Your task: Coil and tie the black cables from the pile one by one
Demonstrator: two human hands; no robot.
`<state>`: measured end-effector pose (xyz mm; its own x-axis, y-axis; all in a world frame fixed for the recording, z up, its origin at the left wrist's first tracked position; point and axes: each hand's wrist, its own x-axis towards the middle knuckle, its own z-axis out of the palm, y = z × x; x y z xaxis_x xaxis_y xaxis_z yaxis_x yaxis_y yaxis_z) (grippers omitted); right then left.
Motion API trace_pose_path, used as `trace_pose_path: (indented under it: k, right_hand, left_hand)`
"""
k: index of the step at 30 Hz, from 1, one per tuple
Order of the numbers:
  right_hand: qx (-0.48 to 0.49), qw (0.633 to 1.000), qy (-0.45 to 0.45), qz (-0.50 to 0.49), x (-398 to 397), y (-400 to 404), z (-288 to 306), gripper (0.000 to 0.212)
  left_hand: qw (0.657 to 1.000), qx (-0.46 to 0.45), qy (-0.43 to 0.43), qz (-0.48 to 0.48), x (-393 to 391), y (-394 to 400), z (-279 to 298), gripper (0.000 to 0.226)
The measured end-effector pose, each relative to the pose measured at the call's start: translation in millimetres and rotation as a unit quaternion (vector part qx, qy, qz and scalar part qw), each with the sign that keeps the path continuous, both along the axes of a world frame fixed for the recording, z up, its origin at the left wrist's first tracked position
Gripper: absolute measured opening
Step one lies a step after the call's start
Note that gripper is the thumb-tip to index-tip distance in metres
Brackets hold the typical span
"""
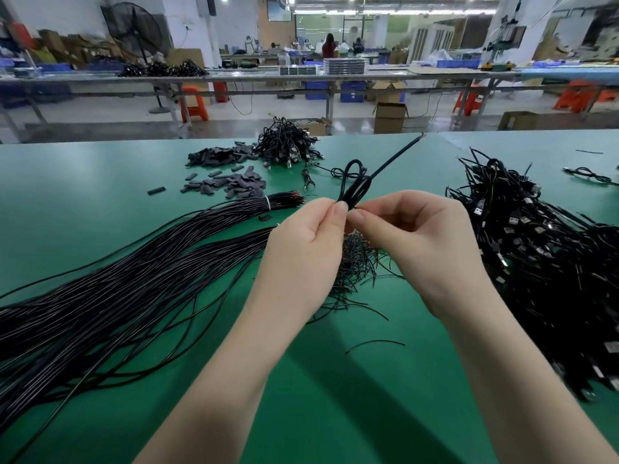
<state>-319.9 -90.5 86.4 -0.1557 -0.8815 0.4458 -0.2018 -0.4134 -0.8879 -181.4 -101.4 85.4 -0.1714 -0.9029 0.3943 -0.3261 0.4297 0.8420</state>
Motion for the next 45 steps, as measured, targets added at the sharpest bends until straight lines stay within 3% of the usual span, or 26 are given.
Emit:
trace_pose_path:
  k: [5,9,13,20,23,27,32,38,40,45]
  right_hand:
    - [-0.064,0.99,0.1,-0.072,8.2,4.3,1.9,0.016]
    - [-0.079,0.981,0.149,-0.091,6.1,5.4,2.6,0.01]
    - [-0.147,0.945,0.253,-0.146,11.5,5.7,0.9,0.006]
    - [-0.161,0.934,0.299,-0.109,5.0,7.8,7.0,0.005]
    - [-0.181,0.927,0.317,-0.089,-0.4,9.8,10.6,0.005]
    - [-0.21,0.923,0.316,-0.063,-4.7,13.1,13.2,0.006]
    - [-0.231,0.921,0.31,-0.041,-9.3,17.3,16.9,0.011]
    - [-0.247,0.93,0.272,0.003,-11.3,17.2,17.0,0.022]
    - [-0.221,0.949,0.219,0.047,-12.4,16.7,15.8,0.022]
    - [-0.158,0.971,0.041,0.174,-13.4,16.7,17.9,0.018]
  left_hand:
    - [0.997,0.018,0.076,-0.016,-4.4,-0.9,-3.7,0.025]
    - [0.988,0.074,0.131,-0.041,-4.0,-2.3,-3.0,0.024]
    - [0.973,0.125,0.182,-0.063,-1.6,-3.6,0.8,0.028]
    - [0.989,0.072,0.111,-0.073,9.0,-5.4,3.4,0.024]
    - [0.977,0.121,0.118,-0.127,15.7,-7.4,5.4,0.023]
    - [0.936,0.218,0.168,-0.22,28.2,-8.1,11.8,0.016]
    - [0.883,0.301,0.264,-0.246,27.7,-2.7,19.0,0.035]
    - [0.828,0.347,0.327,-0.295,25.1,-2.1,18.0,0.022]
    - [0.821,0.339,0.328,-0.323,25.6,-3.0,14.6,0.012]
    - [0.799,0.306,0.33,-0.398,27.4,-1.6,11.0,0.018]
